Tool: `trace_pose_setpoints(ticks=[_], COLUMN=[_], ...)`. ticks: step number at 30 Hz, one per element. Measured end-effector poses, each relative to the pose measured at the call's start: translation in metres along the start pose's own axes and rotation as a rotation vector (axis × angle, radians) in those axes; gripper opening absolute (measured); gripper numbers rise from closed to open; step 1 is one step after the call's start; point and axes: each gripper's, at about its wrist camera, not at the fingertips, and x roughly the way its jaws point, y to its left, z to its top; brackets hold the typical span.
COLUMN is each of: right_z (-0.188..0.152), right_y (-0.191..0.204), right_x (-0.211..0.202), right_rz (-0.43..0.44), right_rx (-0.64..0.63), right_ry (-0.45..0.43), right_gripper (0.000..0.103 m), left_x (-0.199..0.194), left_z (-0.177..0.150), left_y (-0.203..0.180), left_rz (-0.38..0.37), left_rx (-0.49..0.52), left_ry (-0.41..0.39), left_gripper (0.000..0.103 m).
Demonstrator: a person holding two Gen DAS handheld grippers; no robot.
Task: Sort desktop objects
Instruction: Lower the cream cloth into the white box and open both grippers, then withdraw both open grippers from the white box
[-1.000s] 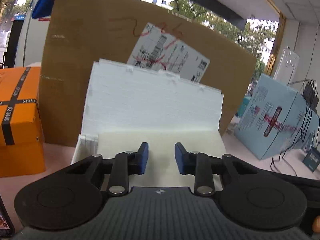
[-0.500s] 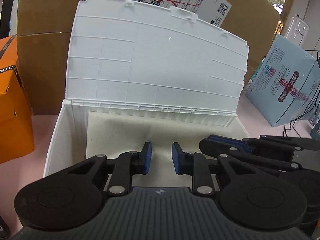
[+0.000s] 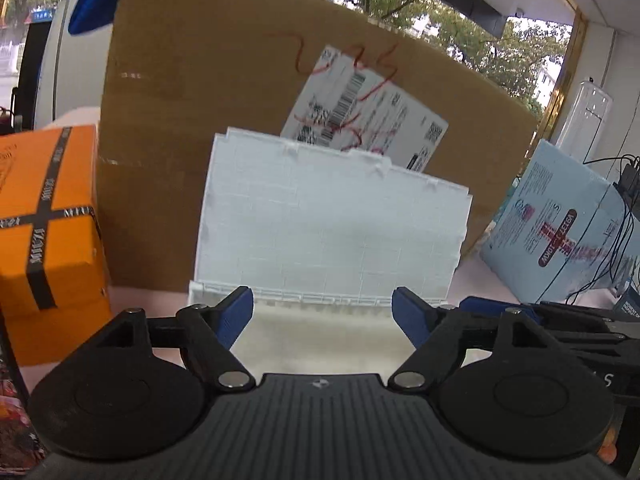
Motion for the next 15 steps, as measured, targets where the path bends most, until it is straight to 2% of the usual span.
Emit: trace_pose_setpoints(ticks=[2,3,4,8,15], right_z=[-0.001,-0.002,-0.005,-0.015,-0.025], right_y=[0.003,0.004,0.005,0.008,0.002], right_x=[0.001,0.005,0.012,0.041,0.054], right_rz=[-0.005,-0.014,-0.026,-0.096,-0.111], right_rx=[0.006,0.01,0.014,0.015,0.013], right_ry=[-0.015,-0.024,-0.035,-0.036,-0.01], right_gripper=[0.035,0.032,0.029,0.029,0.029], left_x=[-0.002,0.0,0.004,0.028,0.04], left_z=[0.001,0.0,-0.002,-0.01,-0.018], left_y=[-0.001,-0.001,0.001,0.013,0.009], left_rz=[-0.027,-0.036,-0.026,0.01,0.068], left_rx=[-0.003,-0.01,-0.015,-0.042,0.012], left_ry=[-0.001,0.002,0.007,0.05,0.053], left_gripper=[0.074,0.067,0.065,0.064,0.06])
